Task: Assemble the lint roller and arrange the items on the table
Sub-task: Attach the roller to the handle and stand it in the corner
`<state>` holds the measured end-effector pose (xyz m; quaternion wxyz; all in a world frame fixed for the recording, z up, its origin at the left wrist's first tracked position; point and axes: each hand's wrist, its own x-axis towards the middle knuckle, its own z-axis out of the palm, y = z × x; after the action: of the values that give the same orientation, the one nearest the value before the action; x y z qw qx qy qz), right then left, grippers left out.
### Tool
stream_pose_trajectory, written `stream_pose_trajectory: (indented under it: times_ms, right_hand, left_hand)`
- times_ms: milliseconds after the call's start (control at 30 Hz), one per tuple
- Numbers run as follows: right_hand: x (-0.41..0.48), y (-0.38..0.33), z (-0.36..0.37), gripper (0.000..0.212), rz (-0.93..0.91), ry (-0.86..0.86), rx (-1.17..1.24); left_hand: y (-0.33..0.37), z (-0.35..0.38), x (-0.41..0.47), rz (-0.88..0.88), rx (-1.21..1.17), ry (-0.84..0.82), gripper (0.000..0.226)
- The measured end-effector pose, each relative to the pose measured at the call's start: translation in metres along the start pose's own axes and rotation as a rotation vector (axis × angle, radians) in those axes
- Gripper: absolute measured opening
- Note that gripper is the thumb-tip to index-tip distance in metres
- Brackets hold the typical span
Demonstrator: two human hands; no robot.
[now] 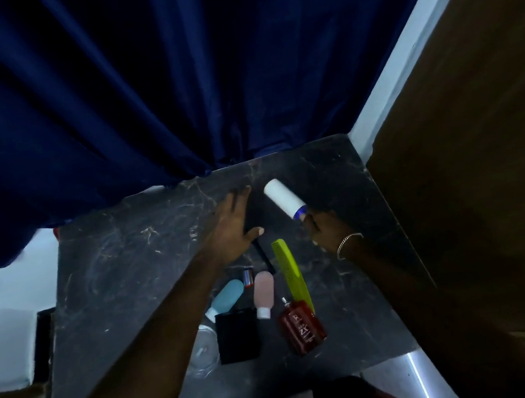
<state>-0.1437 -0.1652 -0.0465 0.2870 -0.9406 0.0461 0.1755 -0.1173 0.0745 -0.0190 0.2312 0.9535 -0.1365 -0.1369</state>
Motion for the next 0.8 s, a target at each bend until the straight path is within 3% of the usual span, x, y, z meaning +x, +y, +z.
stream_pose_trajectory:
  times_ms: [133,300,567,800]
  right_hand:
    - [0.032,0.047,-0.009,0.038,0.156,0.120,-0.075]
    - [0.070,0.091,-0.034,0.044,0.250,0.199,-0.106]
    - [0.104,0.122,-0.057,0.045,0.291,0.237,-0.274]
    - [0.112,0.115,-0.045,0.046,0.190,0.176,-0.511]
  left_hand:
    - [0.000,0.013,0.017,0.006,0.181,-0.011,0.095]
    - [0.000,0.022,0.032,-0.032,0.233,-0.021,0.097]
    - [0.000,0.028,0.047,-0.071,0.268,0.043,0.100]
    - [-0.004,0.030,0.045,-0.098,0.269,0.023,0.101]
